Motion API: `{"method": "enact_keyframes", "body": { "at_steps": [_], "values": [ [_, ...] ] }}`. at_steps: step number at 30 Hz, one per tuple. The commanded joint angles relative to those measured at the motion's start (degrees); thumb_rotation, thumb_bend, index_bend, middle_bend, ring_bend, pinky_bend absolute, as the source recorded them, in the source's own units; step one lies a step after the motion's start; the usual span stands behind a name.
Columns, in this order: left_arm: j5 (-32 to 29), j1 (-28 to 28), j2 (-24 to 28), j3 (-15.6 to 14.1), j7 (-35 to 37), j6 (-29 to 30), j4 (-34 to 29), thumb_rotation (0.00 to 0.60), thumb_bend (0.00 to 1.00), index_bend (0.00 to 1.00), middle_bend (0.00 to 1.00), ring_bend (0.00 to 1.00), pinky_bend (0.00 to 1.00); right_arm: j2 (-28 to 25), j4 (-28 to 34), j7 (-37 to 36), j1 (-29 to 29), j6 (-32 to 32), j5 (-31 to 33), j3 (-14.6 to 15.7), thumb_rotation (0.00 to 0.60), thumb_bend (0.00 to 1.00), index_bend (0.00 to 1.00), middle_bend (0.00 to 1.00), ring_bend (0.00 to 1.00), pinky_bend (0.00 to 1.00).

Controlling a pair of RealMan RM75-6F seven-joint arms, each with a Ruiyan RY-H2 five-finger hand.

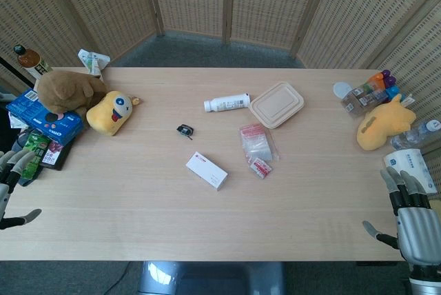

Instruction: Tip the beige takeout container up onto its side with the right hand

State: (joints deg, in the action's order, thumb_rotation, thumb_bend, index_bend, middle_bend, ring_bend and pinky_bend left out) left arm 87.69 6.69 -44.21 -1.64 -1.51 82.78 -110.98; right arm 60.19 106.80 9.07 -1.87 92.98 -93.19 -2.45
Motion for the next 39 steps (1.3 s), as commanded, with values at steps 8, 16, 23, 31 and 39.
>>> {"method": "enact_keyframes", "body": {
  "at_steps": [8,16,23,31,39],
  "values": [
    [0.48,-0.47,0.32,0.37,0.29,0.54,-0.16,0.600,0.08,0.00,0.00,0.00,0.00,0.34,-0.61,0.57,0.16,-0.57,-0.07,0.27,0.600,0.00,0.00,0.00,0.00,0.00],
    [-0.42,-0.60,0.48,1.00,1.32,0.45,0.14,0.600,0.08,0.00,0.00,0.00,0.00,1.99,-3.12,0.50,3.12,-6.56,1.74,0.26,0.600,0.00,0.00,0.00,0.00,0.00],
    [-2.21,-0.04,0.14,1.89,1.38,-0.66,0.70,0.600,0.08,0.00,0.00,0.00,0.00,3.48,-1.04,2.29,10.67,-17.93,6.27,-2.44,0.600,0.00,0.00,0.00,0.00,0.00],
    [-4.56,0.50,-0.93,2.53,0.04,-2.24,1.85,0.600,0.08,0.00,0.00,0.00,0.00,8.13,-3.55,5.11,20.25,-29.65,11.91,-6.07,0.600,0.00,0.00,0.00,0.00,0.00],
    [-6.72,1.03,-2.62,3.04,-2.63,-3.54,2.94,0.600,0.08,0.00,0.00,0.00,0.00,14.87,-16.73,2.97,29.82,-38.68,16.54,-10.11,0.600,0.00,0.00,0.00,0.00,0.00]
  ]
}}
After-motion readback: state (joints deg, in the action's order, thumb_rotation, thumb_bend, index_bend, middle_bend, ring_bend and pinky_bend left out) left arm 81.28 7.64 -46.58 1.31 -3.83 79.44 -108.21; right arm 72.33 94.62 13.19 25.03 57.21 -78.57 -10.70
